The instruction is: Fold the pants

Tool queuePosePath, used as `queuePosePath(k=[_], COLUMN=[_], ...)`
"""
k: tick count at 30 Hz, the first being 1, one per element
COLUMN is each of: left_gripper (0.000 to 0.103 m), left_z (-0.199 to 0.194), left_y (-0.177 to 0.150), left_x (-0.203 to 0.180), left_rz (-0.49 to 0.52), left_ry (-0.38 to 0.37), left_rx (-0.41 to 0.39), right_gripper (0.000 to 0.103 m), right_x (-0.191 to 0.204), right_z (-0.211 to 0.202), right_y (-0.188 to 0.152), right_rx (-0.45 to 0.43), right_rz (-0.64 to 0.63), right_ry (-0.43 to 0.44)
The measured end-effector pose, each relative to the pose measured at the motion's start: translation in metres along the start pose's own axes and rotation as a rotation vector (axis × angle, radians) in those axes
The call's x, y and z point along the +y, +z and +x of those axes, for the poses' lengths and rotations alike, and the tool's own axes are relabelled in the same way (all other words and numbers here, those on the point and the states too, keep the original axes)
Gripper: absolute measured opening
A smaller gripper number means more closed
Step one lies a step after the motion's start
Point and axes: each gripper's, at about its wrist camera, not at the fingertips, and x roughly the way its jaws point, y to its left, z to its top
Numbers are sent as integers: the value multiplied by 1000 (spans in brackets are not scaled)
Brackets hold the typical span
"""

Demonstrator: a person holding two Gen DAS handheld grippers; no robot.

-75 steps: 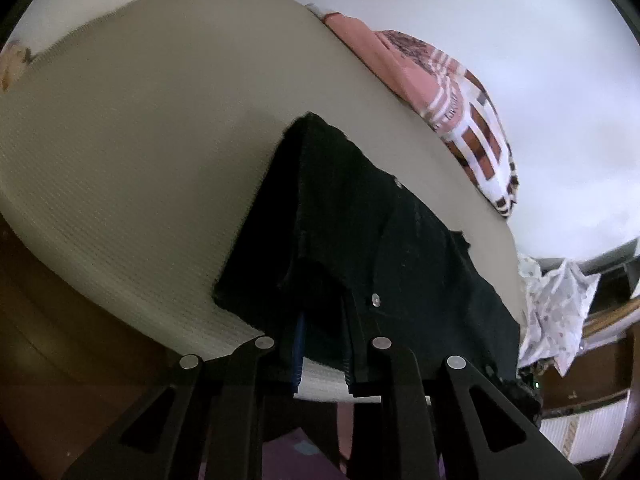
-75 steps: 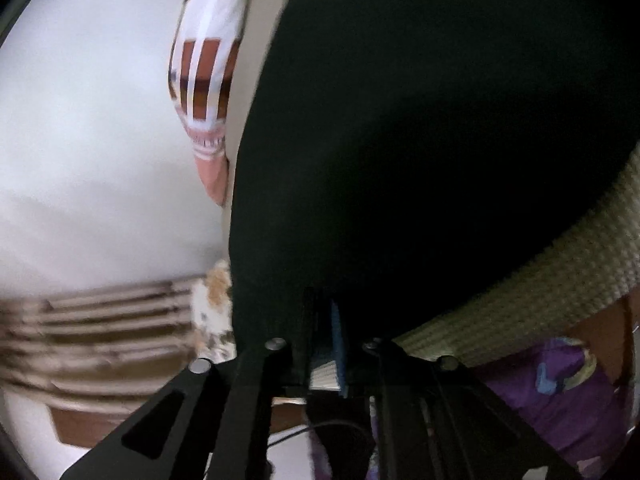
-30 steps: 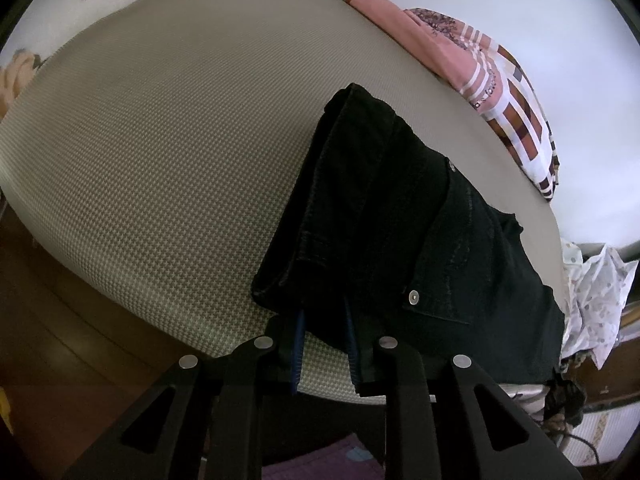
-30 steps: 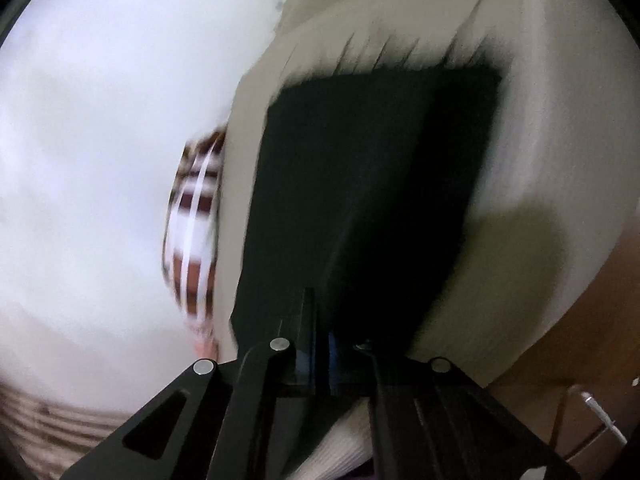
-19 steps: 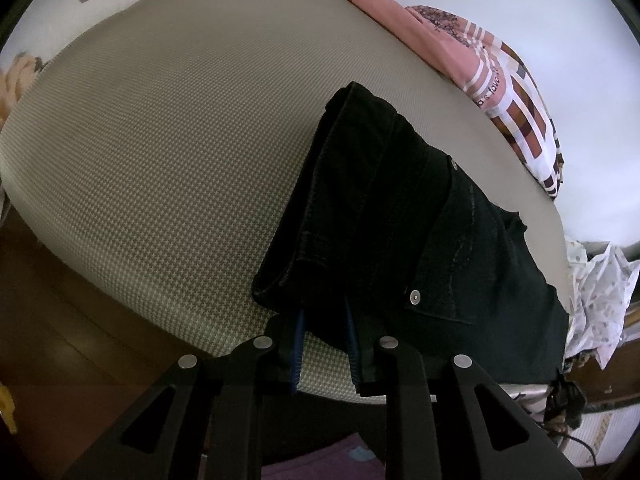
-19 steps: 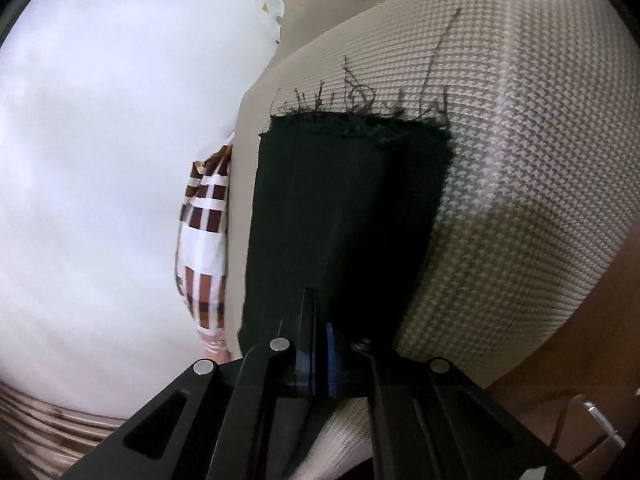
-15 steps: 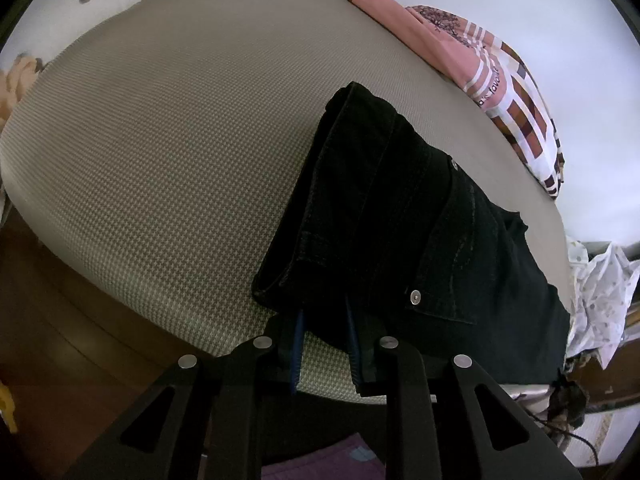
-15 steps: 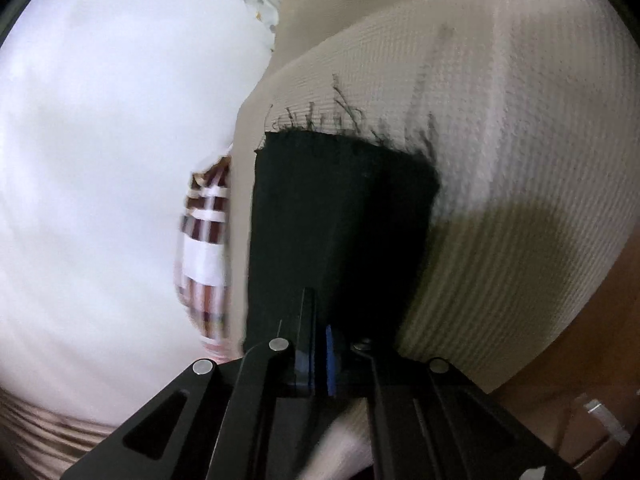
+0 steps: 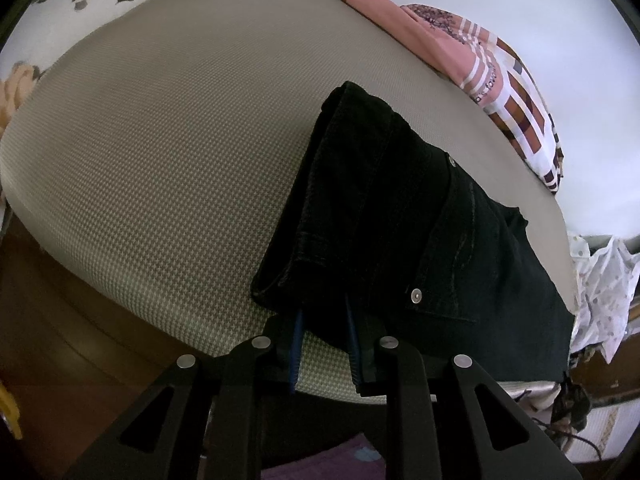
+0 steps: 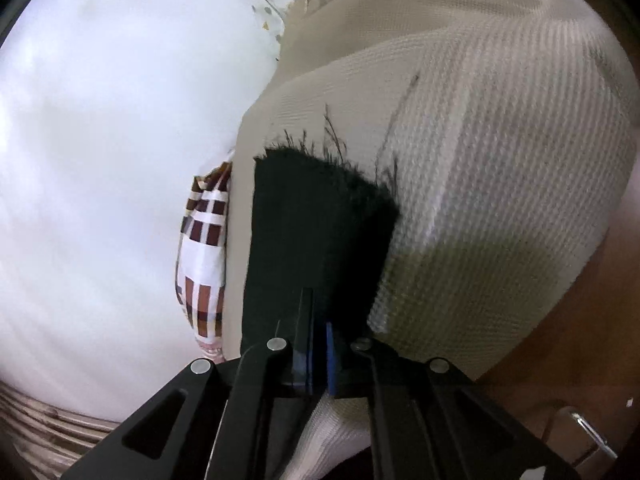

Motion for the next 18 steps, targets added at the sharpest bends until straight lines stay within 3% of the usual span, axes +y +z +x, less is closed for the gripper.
queuePosePath(k=[2,8,12,14,16,18], left_gripper=[22,22,22,22,23,24], left_z=[0,-1,-1,-2,-4,-6], left_y=[-1,-3,-4,-4,-6,-8], left_x=[0,-2,0,1,1,1], left_rz=[2,10,2,2,4,13], left_ry=[0,4,-7,-13,-22,-30], left_rx=[-5,-11,-15,-19,-29,-48], right_gripper=[6,5,4,8,8,9], right_x=[-2,8,-7,-8,7,43], right_z=[-8,-27,-38,-57,-74,-71], right_y=[7,32,53,64,72,67], right_rx=[-33,-120,-161,-231,-285,-253], right_rz=[9,-69,-62,-44,-39,-130], right_ry=[5,-91,-138,-168,-187,-149])
